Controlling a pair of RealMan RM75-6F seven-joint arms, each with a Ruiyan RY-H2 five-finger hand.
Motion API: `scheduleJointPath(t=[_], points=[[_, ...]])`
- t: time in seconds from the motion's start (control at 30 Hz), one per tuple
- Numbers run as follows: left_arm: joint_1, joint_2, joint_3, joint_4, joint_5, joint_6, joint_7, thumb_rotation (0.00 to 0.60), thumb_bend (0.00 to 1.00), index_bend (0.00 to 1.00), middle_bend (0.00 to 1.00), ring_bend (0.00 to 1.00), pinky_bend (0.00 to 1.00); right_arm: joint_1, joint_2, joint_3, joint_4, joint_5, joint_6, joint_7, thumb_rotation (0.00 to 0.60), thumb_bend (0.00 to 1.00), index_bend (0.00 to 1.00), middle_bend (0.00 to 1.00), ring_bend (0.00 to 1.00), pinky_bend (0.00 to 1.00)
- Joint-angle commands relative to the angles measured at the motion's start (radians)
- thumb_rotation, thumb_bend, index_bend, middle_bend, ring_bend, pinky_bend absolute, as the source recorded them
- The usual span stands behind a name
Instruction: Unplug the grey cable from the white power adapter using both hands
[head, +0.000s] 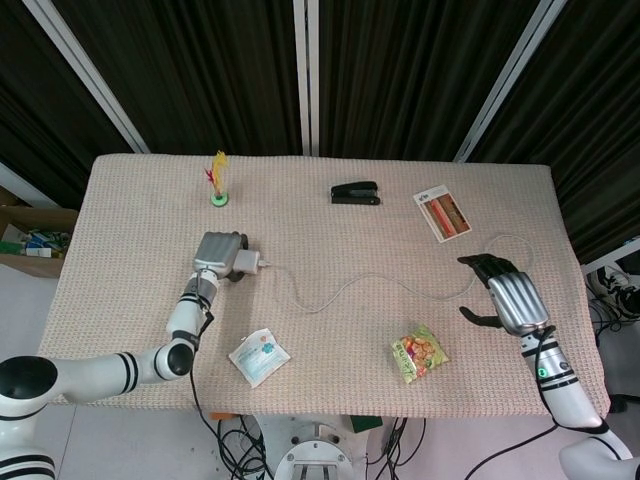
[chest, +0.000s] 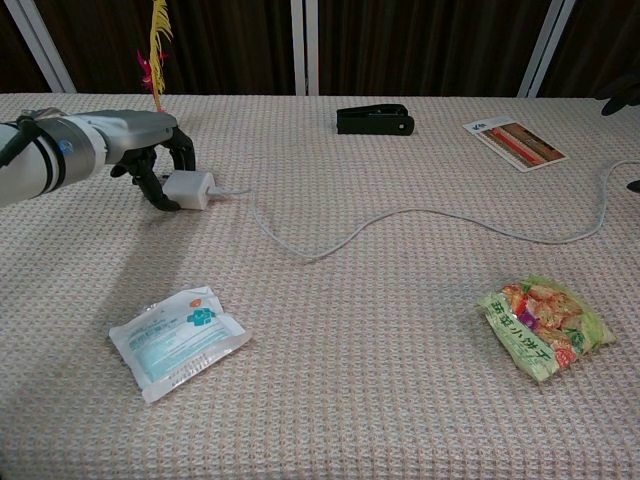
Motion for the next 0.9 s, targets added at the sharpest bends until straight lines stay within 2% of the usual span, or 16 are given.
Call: scheduleJointPath(t=[0.03, 0.13, 0.3, 0.43, 0.5, 0.63, 0.73, 0.9], points=[[0.0, -0.011, -0.005, 0.014, 0.015, 0.001, -0.021, 0.6, 0.21, 0.48, 0.39, 0.7, 0.8, 0.001, 0.0, 0.0, -0.001, 0.0, 0.0, -0.001, 0.6, 0.21, 0.25, 0.26, 0.17, 0.27], [0.01, -0.022, -0.013, 0.017, 0.058, 0.019, -0.062, 0.6, 0.28, 0.56, 0.47, 0.71, 0.81, 0.004, 0.005, 0.002, -0.01, 0.004, -0.007, -0.007, 0.6, 0.21, 0.26, 0.26, 0.17, 0.27], [0.016, 0.024, -0.027, -0.078, 0.078, 0.048, -0.072, 0.6, 0.32, 0.56, 0.52, 0.73, 0.82, 0.031, 0.037, 0.028, -0.08, 0.0, -0.022, -0.01, 0.6, 0.21, 0.26, 0.29, 0.2, 0.29], [0.011, 0.065, -0.047, -0.188, 0.042, 0.084, -0.046, 0.6, 0.32, 0.56, 0.56, 0.73, 0.82, 0.08, 0.045, 0.067, -0.19, 0.029, -0.073, -0.033, 0.6, 0.21, 0.26, 0.31, 0.24, 0.34], [0.006, 0.073, -0.06, -0.24, 0.015, 0.104, -0.037, 0.599, 0.32, 0.56, 0.57, 0.73, 0.82, 0.119, 0.036, 0.094, -0.25, 0.082, -0.127, -0.092, 0.6, 0.21, 0.26, 0.32, 0.24, 0.35], [-0.02, 0.081, -0.06, -0.327, -0.035, 0.168, 0.036, 0.598, 0.32, 0.56, 0.58, 0.74, 0.82, 0.2, 0.001, 0.167, -0.356, 0.266, -0.191, -0.302, 0.6, 0.19, 0.26, 0.36, 0.26, 0.39], [-0.041, 0.068, -0.072, -0.371, -0.062, 0.234, 0.085, 0.596, 0.32, 0.56, 0.58, 0.75, 0.82, 0.254, -0.048, 0.223, -0.418, 0.424, -0.179, -0.417, 0.6, 0.18, 0.27, 0.39, 0.29, 0.42], [-0.069, 0.036, -0.099, -0.404, -0.091, 0.306, 0.125, 0.593, 0.31, 0.57, 0.58, 0.75, 0.83, 0.35, -0.137, 0.274, -0.446, 0.632, -0.127, -0.588, 0.6, 0.18, 0.33, 0.4, 0.3, 0.44]])
